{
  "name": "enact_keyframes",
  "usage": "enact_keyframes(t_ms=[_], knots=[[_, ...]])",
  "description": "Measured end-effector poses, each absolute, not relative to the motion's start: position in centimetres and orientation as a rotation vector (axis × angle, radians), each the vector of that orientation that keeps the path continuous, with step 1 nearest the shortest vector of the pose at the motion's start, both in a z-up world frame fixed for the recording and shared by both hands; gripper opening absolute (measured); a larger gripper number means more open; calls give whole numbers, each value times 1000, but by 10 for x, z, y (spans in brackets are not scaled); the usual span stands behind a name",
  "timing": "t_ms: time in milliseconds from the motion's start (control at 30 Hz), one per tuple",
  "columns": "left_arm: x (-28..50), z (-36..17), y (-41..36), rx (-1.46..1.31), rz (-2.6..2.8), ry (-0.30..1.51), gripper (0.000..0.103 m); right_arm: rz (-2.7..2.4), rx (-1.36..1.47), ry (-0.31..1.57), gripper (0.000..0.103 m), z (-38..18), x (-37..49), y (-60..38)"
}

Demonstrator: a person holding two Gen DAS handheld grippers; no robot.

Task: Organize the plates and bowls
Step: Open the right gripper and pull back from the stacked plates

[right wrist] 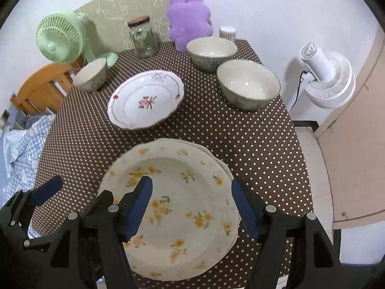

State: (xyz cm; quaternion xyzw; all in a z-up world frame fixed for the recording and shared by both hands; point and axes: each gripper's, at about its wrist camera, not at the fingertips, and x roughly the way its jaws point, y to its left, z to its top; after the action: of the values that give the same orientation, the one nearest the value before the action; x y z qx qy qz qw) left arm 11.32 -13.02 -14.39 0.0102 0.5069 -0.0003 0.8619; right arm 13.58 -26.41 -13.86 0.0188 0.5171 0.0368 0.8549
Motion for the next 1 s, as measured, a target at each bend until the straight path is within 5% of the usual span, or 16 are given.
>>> enact_keyframes(t_ms=[533,1000], knots=[[129,-94,-102,9,-81,988,85,39,38,1001,72,-77,142,-217],[193,-109,-103,-41,-14,1002,81,80,36,1004,72,-90,210,-215]])
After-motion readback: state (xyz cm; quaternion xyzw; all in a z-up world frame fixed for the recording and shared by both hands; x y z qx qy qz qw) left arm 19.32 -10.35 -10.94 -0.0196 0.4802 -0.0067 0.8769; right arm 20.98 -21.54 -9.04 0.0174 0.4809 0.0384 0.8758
